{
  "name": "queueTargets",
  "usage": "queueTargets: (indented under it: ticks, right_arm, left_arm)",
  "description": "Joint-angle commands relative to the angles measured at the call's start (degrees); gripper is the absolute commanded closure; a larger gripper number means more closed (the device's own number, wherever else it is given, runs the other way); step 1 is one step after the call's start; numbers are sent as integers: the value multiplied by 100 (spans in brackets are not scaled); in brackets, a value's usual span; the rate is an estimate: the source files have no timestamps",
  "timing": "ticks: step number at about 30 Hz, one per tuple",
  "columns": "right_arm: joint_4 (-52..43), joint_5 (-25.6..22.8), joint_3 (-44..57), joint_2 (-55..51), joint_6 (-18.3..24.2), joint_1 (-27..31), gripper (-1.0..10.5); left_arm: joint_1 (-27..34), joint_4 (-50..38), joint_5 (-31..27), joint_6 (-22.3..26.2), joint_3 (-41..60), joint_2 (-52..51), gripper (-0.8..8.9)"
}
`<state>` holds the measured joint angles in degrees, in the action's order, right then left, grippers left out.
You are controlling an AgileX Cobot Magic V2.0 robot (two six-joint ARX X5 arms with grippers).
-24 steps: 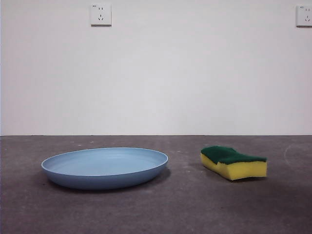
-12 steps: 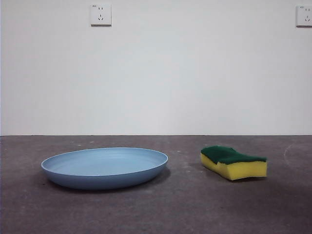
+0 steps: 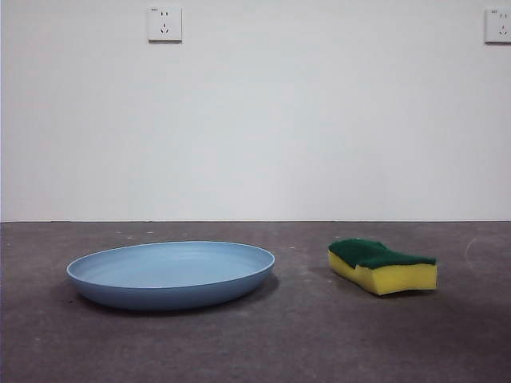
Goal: Pick up the plate,pick up the cloth,clean the plate with the cloth
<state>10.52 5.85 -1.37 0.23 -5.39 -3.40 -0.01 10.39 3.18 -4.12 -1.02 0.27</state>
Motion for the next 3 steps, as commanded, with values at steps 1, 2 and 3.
queueTargets:
  ticks: [1,2,3]
  right_arm:
    - [-17,-17,90,-17,-63,-9,945]
    - [-17,-17,92,-17,-63,-9,946]
    - [-17,-17,90,-17,-63,-9,946]
  left_arm:
    - [22,-7,-2,-39,79,-15,815]
    - [22,-7,-2,-39,79,-15,815]
    - [22,-7,-2,-39,79,-15,815]
